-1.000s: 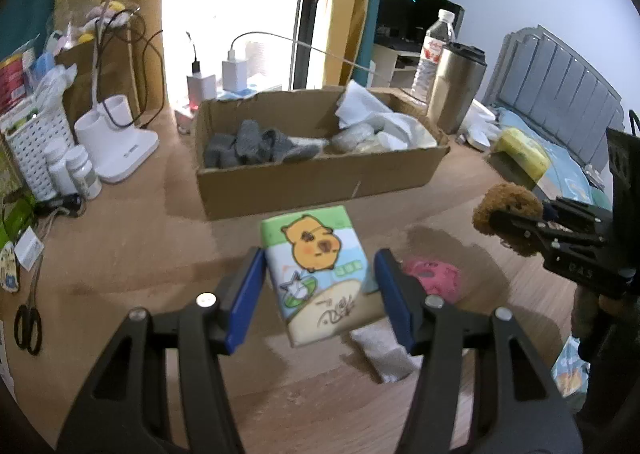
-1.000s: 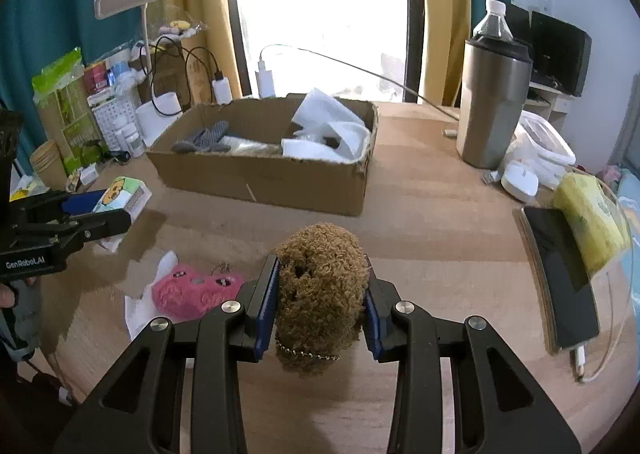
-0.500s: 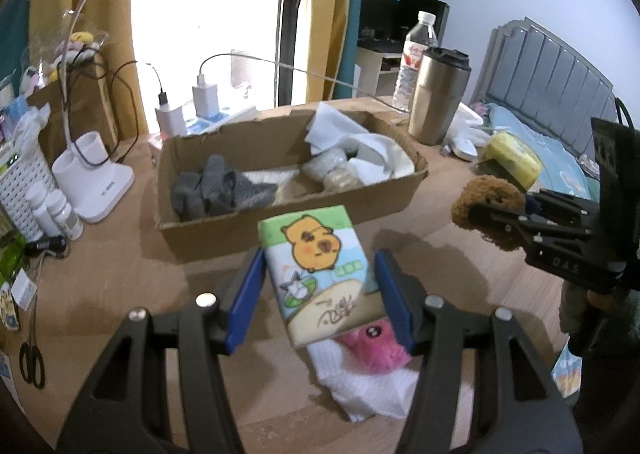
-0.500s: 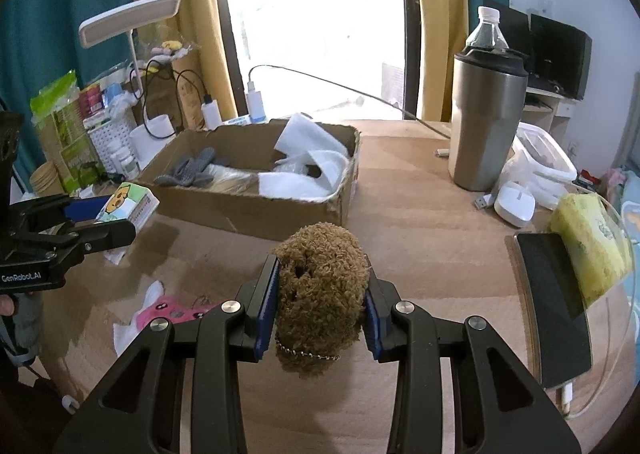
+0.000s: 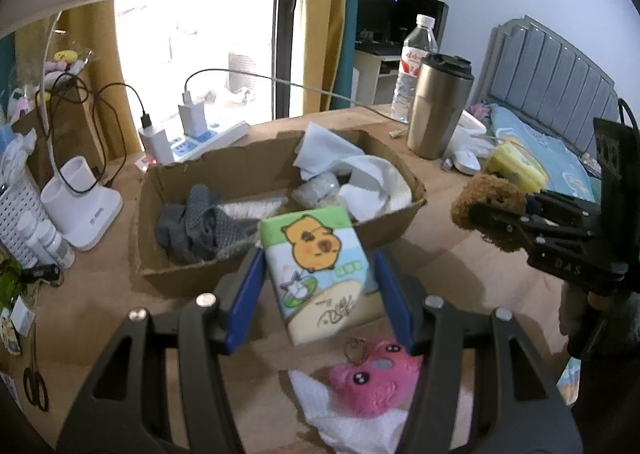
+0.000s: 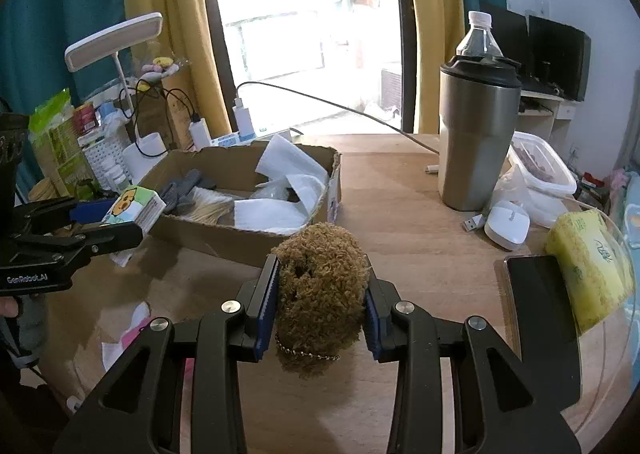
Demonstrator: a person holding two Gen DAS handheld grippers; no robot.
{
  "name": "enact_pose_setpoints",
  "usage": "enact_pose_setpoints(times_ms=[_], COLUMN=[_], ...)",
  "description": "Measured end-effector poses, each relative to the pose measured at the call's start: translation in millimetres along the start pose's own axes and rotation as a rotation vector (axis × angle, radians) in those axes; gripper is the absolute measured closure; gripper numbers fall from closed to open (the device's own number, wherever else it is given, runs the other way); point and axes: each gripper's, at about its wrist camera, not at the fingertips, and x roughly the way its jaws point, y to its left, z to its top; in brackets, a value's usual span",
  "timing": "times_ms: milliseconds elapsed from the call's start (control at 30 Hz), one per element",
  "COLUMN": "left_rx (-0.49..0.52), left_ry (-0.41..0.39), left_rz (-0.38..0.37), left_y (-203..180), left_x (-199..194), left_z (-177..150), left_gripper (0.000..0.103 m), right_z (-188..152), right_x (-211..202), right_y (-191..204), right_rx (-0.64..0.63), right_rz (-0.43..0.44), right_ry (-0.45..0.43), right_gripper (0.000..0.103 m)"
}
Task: Organize soft objects
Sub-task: 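Carry the tissue pack and plush ball over the box with both tools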
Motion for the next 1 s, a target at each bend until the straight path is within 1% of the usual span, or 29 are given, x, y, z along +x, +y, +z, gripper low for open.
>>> enact_pose_setpoints(times_ms=[367,833,1000], left_rx=[0.023,-0.039,-0.051], left_ry=[-0.003,-0.012,0.003], left_rz=[0.005,0.03,0.04], left_y=[-9,-4,-4], left_x=[17,43,56], left_z=[21,38,40], left_gripper=[0.045,0.045,0.045], right_z=[9,26,31], right_x=[2,9,13], right_y=[-16,-18,-22], right_rx=[0.027,-0.013,-0.016], right_rz=[0.014,0.053,0.061], right_ry=[-0.026,-0.024,-0.025], right_gripper=[0.065,0.065,0.065])
